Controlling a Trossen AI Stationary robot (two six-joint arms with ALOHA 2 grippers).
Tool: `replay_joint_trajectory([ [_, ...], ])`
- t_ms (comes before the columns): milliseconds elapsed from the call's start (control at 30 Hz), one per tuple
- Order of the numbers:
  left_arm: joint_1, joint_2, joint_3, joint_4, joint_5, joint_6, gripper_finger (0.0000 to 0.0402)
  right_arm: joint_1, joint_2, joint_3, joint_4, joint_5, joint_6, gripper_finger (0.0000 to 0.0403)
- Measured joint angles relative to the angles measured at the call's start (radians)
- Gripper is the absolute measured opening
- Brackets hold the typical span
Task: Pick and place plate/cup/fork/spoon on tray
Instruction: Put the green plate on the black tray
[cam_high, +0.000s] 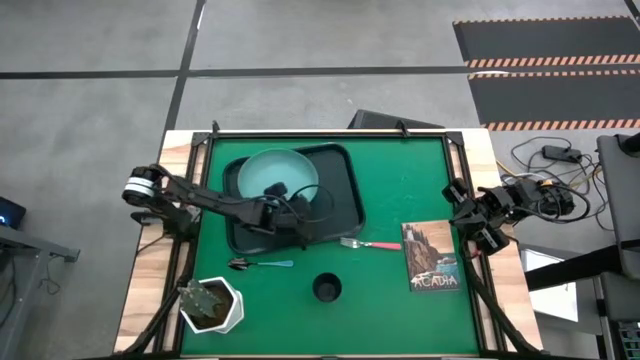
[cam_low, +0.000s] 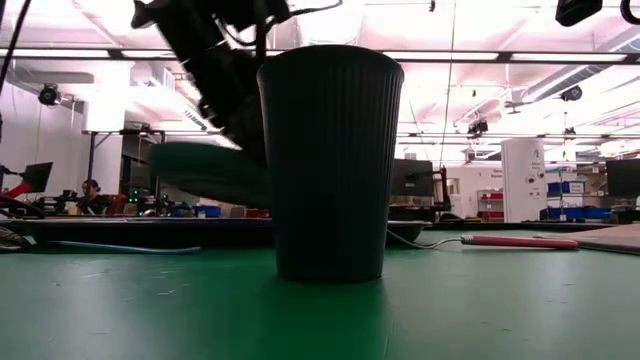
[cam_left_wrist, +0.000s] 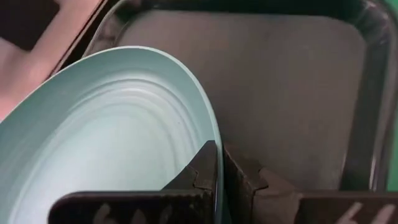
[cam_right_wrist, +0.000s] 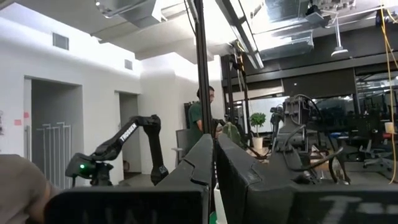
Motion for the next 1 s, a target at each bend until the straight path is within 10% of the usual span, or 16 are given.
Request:
replay_joint_trajectory([
  [1000, -0.013, -0.011, -0.121, 0.017, 0.053, -0.223, 0.0035, 0.0, 0.0, 0.0, 0.006, 0.001, 0.001, 0.0009],
])
